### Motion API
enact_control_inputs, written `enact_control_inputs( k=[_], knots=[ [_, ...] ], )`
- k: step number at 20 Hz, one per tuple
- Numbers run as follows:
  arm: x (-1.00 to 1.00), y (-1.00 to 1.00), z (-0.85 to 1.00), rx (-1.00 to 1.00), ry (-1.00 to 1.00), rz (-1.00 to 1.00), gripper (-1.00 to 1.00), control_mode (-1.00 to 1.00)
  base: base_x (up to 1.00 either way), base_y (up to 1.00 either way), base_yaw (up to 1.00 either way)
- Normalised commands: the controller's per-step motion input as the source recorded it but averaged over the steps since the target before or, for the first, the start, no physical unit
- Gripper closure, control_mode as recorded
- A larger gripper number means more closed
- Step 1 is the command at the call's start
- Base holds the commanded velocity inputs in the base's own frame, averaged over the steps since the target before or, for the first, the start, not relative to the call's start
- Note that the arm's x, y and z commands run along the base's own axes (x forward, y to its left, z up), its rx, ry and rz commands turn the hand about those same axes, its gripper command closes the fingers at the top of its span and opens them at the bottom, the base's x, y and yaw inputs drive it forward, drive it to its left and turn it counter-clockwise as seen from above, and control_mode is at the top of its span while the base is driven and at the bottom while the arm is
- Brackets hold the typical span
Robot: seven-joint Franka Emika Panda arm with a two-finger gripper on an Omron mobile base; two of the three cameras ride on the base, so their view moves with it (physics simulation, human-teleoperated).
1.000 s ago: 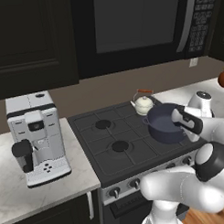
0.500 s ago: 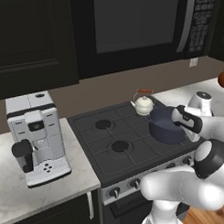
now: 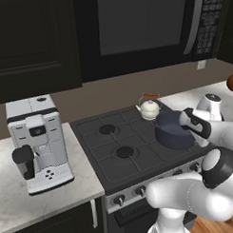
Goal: Pick the kettle from the cabinet and place it on a stove burner. Then pick the pot from the counter and place it on another stove burner. Finally, turn both burners on.
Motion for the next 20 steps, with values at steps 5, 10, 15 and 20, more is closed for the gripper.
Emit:
enact_control_inputs(
  k=[5, 10, 15, 20],
  knots=[
    [-0.07, 0.0, 0.31, 0.0, 0.0, 0.0, -1.0, -1.0, 0.0, 0.0, 0.0],
    [-0.08, 0.0, 0.26, 0.0, 0.0, 0.0, -1.0, -1.0, 0.0, 0.0, 0.0],
    [-0.19, 0.0, 0.1, 0.0, 0.0, 0.0, -1.0, -1.0, 0.0, 0.0, 0.0],
    [-0.29, 0.0, 0.07, 0.0, 0.0, -0.01, -1.0, -1.0, 0.0, 0.0, 0.0]
  ],
)
